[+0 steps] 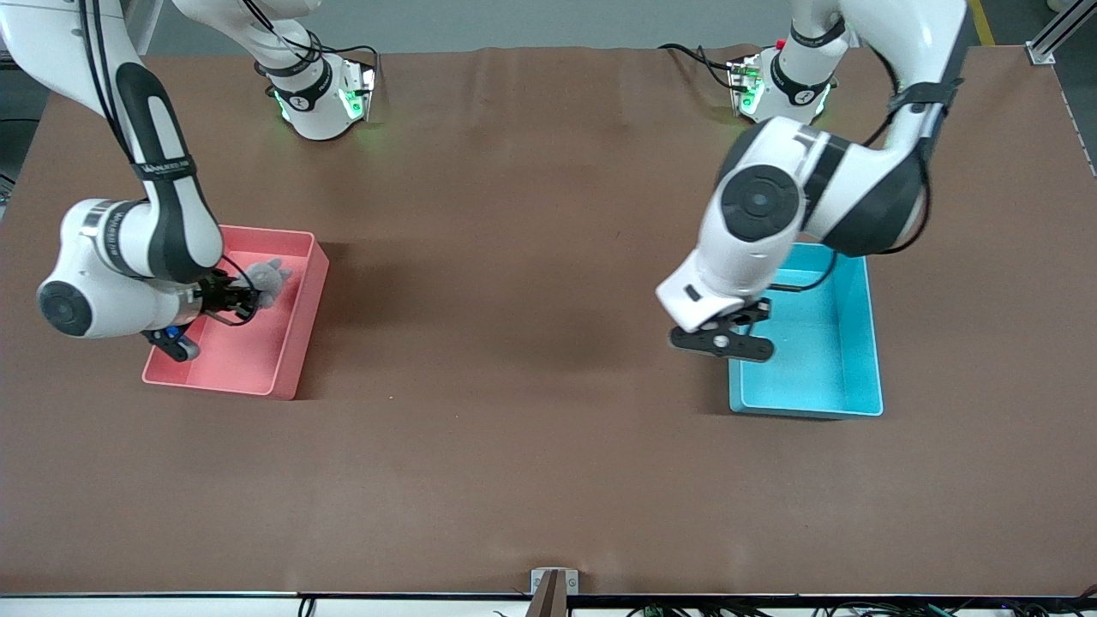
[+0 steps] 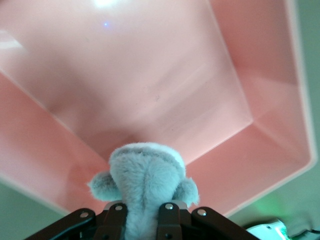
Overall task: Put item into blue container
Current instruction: 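Carry the plush into the blue box while the right gripper lifts its plush, then release the plush in the blue box while the right gripper drops its plush midtable, then grasp the second plush with the left gripper while the right gripper withdraws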
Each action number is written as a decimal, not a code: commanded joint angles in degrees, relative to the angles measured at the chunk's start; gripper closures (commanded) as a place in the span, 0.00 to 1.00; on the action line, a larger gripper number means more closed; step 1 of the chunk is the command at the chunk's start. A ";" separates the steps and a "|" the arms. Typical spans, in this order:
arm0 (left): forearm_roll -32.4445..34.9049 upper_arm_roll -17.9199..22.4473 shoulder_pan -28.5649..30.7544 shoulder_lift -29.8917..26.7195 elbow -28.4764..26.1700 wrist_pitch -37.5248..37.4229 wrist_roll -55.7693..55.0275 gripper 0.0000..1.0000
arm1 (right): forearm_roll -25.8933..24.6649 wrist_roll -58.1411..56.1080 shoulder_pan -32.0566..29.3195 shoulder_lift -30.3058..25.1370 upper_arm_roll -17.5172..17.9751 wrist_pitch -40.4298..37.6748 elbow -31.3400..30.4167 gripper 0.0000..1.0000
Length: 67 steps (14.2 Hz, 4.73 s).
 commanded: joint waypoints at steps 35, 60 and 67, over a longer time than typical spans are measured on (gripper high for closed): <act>-5.34 -8.57 23.64 -8.81 -21.95 12.63 26.26 0.00 | 15.19 62.21 42.08 22.68 0.70 33.89 18.16 0.00; 5.78 -18.16 -1.58 15.52 -1.80 36.83 -38.25 0.00 | 0.86 -29.17 5.19 -2.45 -2.55 -9.79 21.59 0.00; 7.98 -4.21 -16.85 18.43 -0.74 47.75 -45.31 0.00 | -3.80 -34.48 -0.10 -2.19 -2.55 -14.79 27.03 0.00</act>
